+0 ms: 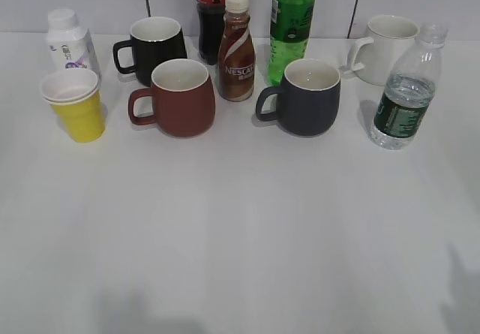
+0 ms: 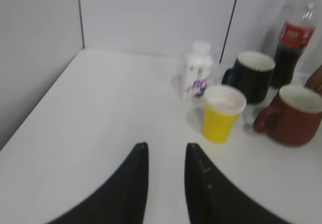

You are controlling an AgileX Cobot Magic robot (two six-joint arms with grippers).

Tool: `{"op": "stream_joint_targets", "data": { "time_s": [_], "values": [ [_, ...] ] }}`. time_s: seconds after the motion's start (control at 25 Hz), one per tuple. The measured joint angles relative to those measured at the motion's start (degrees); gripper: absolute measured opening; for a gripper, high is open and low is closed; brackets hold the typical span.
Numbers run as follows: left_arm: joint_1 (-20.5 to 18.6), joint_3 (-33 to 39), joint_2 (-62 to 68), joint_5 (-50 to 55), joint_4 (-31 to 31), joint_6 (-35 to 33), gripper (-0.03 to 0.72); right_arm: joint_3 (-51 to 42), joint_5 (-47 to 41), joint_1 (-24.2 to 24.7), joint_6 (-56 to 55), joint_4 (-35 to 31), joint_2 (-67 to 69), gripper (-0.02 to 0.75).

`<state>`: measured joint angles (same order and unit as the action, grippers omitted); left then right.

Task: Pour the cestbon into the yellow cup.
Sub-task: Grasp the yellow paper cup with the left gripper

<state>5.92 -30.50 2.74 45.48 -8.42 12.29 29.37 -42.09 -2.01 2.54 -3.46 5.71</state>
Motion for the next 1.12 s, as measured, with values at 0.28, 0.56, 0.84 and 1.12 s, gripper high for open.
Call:
{"op": "stream_joint_targets", "data": {
  "time_s": [0.28, 0.56, 0.84, 1.12],
  "values": [
    [0.00, 3.59, 12.31, -22.40, 2.54, 0.00, 0.216, -4.95, 16.18, -0.06, 0.00, -4.17, 8.21, 0.587],
    [0.00, 4.97, 31.89, -45.48, 0.80, 0.00, 0.312, -8.09, 30.26, -0.06, 0.00, -4.27, 15.29, 0.587],
    [0.00, 4.97, 51.34, -56.59, -0.75, 0.00, 0.508, -9.00, 39.73, -3.46, 1.19, -1.42, 26.55, 0.587],
    [4.25, 5.40, 57.33, -56.25, -0.71, 0.00, 0.539, -9.00, 51.73, -5.59, 1.34, 0.01, 41.81, 0.587]
  ]
}}
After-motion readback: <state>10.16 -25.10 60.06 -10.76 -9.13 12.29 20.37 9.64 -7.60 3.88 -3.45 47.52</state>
